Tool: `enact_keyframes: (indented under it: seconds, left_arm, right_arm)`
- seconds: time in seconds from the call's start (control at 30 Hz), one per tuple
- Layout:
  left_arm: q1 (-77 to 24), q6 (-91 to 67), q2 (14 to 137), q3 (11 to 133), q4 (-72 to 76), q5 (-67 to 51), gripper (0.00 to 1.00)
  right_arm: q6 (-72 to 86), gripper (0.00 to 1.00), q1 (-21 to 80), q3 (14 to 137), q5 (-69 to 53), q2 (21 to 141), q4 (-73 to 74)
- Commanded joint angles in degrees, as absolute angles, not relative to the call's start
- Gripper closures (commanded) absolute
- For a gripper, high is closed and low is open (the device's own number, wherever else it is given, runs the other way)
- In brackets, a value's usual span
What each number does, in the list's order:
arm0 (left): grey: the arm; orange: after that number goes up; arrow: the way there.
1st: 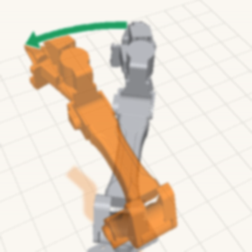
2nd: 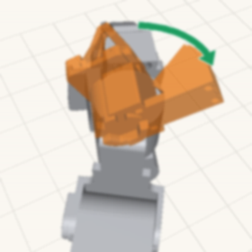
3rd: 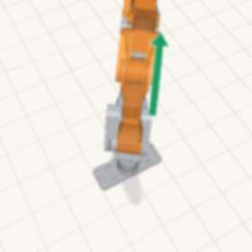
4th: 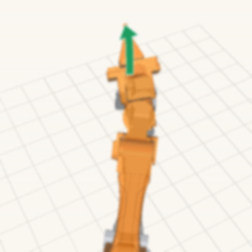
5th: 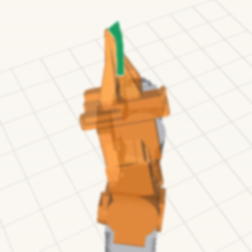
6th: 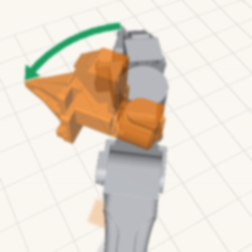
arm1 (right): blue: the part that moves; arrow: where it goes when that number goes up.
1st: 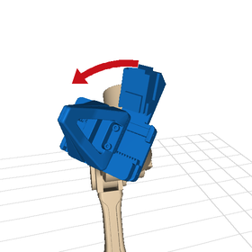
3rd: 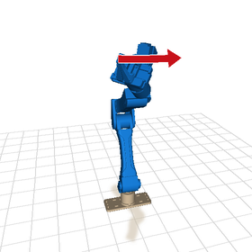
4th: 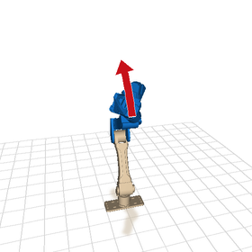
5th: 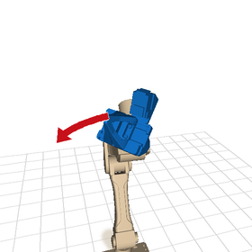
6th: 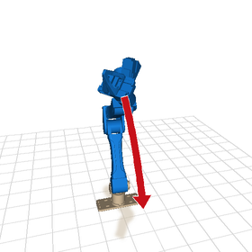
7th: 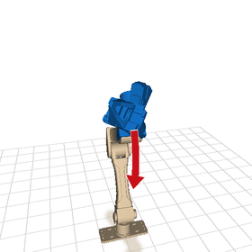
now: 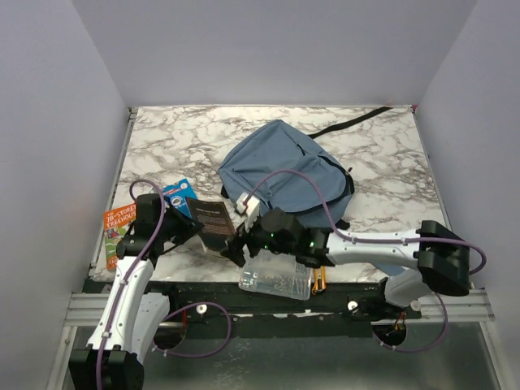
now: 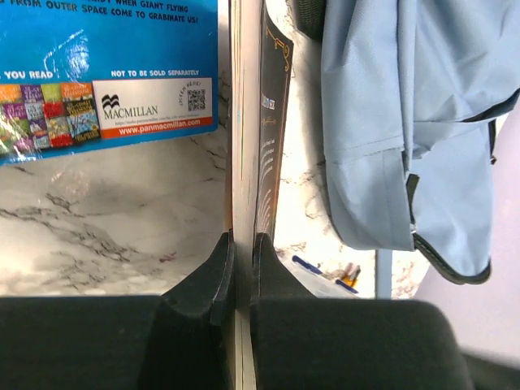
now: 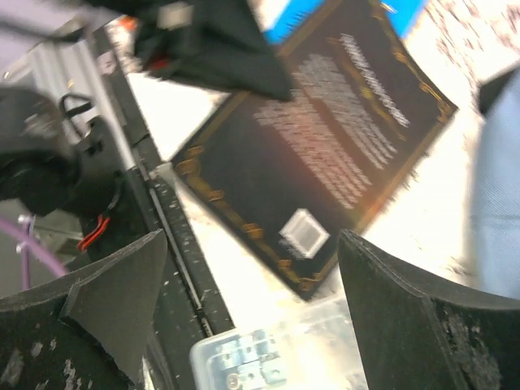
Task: Pack the student bag
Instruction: Pick up the book from the center of the board.
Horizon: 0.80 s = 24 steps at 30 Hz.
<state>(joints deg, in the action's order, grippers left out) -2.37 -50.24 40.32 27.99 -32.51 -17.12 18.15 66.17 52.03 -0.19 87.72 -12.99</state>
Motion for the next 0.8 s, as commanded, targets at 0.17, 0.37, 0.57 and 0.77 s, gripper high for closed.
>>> enact_keyframes:
  seconds: [0.17, 0.37, 0.57, 0.77]
  left_arm:
    - [-2.59, -57.78, 42.54, 38.67, -43.96, -21.44, 1.0]
    - [-2.55, -58.67, 43.67, 42.19, -46.07, -22.91, 1.0]
    - [-2.47, -58.91, 43.24, 44.41, -48.15, -21.72, 1.0]
    - [-2.22, -59.67, 43.07, 46.08, -48.43, -22.39, 1.0]
  right_arm:
    - [-6.21, 0.1, 79.9, 53.91, 20.72, 91.58, -19.51]
    - [-17.23, 0.08, 83.98, 55.55, 40.57, 99.15, -30.29]
    - [-31.31, 0.2, 86.73, 54.19, 50.37, 104.47, -43.88]
    - [-38.89, 0.61, 87.56, 53.53, 55.9, 106.9, -55.31]
